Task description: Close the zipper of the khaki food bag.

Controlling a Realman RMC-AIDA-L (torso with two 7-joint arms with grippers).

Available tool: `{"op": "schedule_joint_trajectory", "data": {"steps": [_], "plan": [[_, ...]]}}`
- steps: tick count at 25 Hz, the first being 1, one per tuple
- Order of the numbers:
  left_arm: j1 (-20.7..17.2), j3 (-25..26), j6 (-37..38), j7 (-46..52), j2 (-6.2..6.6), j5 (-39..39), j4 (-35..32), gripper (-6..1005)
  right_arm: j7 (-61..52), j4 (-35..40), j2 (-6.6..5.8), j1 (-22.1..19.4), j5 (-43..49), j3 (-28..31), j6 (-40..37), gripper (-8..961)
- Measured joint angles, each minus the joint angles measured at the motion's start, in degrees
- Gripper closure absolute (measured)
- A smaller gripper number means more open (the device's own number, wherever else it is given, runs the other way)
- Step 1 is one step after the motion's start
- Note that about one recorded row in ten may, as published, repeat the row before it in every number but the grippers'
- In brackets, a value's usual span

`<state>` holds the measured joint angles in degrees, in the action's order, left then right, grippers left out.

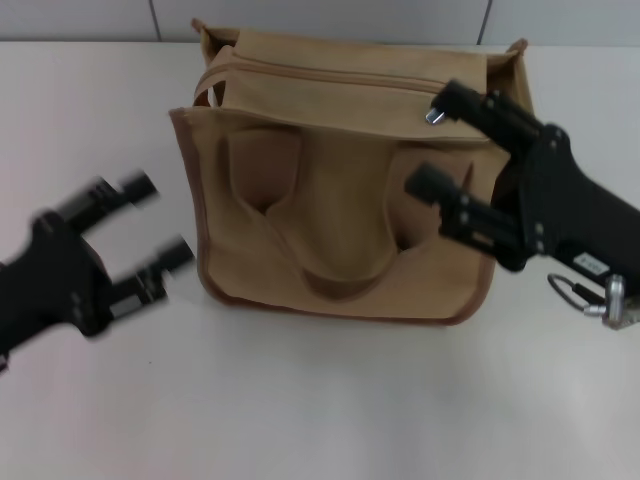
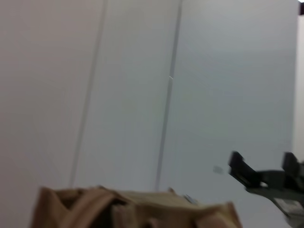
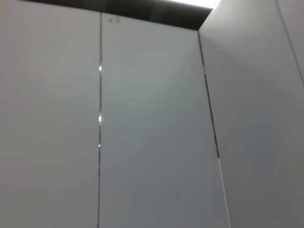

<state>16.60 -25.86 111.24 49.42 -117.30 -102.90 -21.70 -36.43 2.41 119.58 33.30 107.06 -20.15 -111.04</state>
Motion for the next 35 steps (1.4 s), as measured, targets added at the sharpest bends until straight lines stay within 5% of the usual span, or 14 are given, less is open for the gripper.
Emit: {"op": "schedule_joint_trajectory", "data": {"steps": [5, 8, 10, 15, 18, 20, 35], "plan": [[-0.81, -11.35, -0.68, -0.59, 0.46, -0.01, -1.83, 213, -0.08, 3.01, -0.08, -2.3, 2.08, -6.22, 0.13, 190], [-0.86, -13.45, -1.43, -0.6, 0.49, -0.12, -1.91, 213, -3.01, 5.32, -0.05, -2.85, 2.25, -9.94, 1.08, 191], [-0.86, -13.45, -1.43, -0.6, 0.49, -0.12, -1.91, 213, -4.35, 7.02, -0.04, -3.09, 2.29, -16.4, 3.01, 191], [-0.81, -14.39, -3.17, -2.82, 0.35, -3.21, -1.95, 213, -4.56, 7.13, -0.01, -3.85, 2.33, -21.32, 7.56, 190], [-0.81, -14.39, -3.17, -2.82, 0.35, -3.21, -1.95, 213, -4.22, 7.15, 0.03, -4.36, 2.33, -21.47, 8.59, 190], [-0.16, -14.67, -3.65, -6.64, -0.95, -7.39, -1.86, 213, -3.7, 7.09, 0.11, -4.6, 2.23, -21.47, 9.08, 190], [-0.02, -16.72, -4.56, -6.39, -1.15, -9.12, -1.48, 213, -3.69, 6.43, 0.16, -5.23, 2.5, -24.64, 12.05, 191]]}}
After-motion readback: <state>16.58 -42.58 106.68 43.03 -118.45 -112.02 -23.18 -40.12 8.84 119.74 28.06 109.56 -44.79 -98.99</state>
